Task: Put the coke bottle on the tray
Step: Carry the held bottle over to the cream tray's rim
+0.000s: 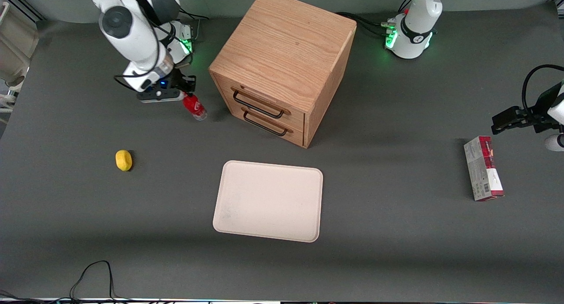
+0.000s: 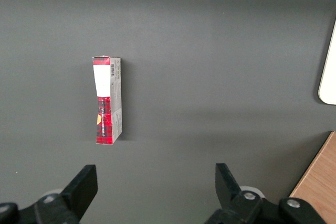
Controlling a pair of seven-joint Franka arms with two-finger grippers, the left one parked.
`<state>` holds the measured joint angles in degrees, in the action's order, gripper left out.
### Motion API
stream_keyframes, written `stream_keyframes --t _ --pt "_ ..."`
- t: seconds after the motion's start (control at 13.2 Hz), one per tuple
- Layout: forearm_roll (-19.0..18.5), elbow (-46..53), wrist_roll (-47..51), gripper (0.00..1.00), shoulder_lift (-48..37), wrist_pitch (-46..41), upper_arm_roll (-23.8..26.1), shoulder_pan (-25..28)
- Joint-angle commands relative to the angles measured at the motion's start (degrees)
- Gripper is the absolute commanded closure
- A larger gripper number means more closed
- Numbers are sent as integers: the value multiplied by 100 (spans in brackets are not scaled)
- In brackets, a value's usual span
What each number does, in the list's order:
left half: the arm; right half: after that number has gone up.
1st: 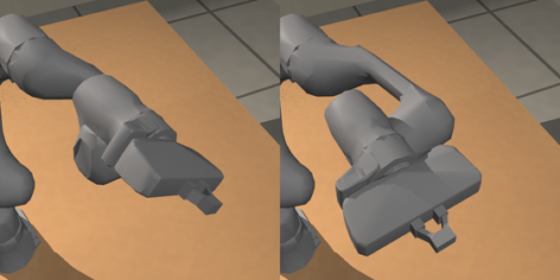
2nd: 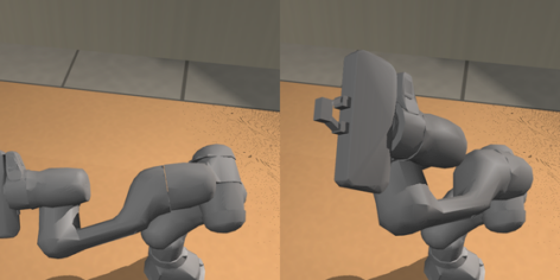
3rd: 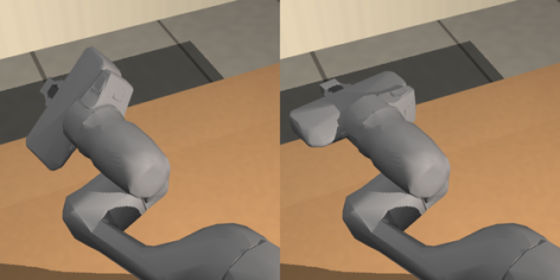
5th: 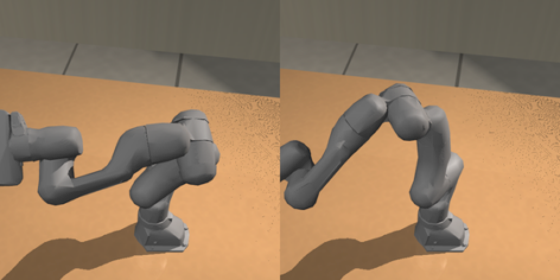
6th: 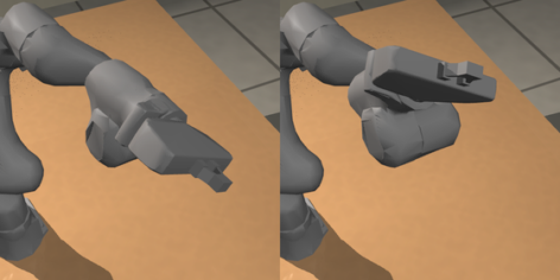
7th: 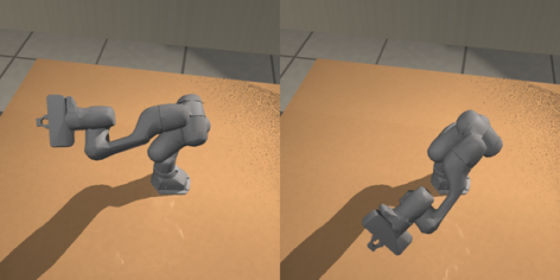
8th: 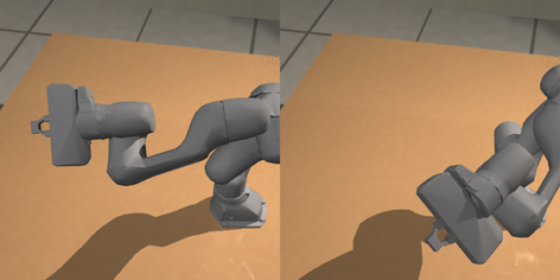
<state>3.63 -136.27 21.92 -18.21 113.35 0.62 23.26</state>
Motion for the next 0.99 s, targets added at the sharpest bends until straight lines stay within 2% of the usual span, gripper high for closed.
stream_keyframes --t 0.0,0.23,0.38,0.53,0.76,0.91 --pt "-99 1992 -406 100 895 -1328 -429 -59" --pt "-55 4688 -575 100 2342 -2927 -650 -85" --pt "-29 6202 -583 100 3240 -3668 -695 -155" --pt "111 7006 -583 100 3769 -3986 -695 -330" --pt "156 7587 -549 100 4332 -4031 -634 -357" --pt "234 8385 -409 100 5104 -3996 -607 -349"
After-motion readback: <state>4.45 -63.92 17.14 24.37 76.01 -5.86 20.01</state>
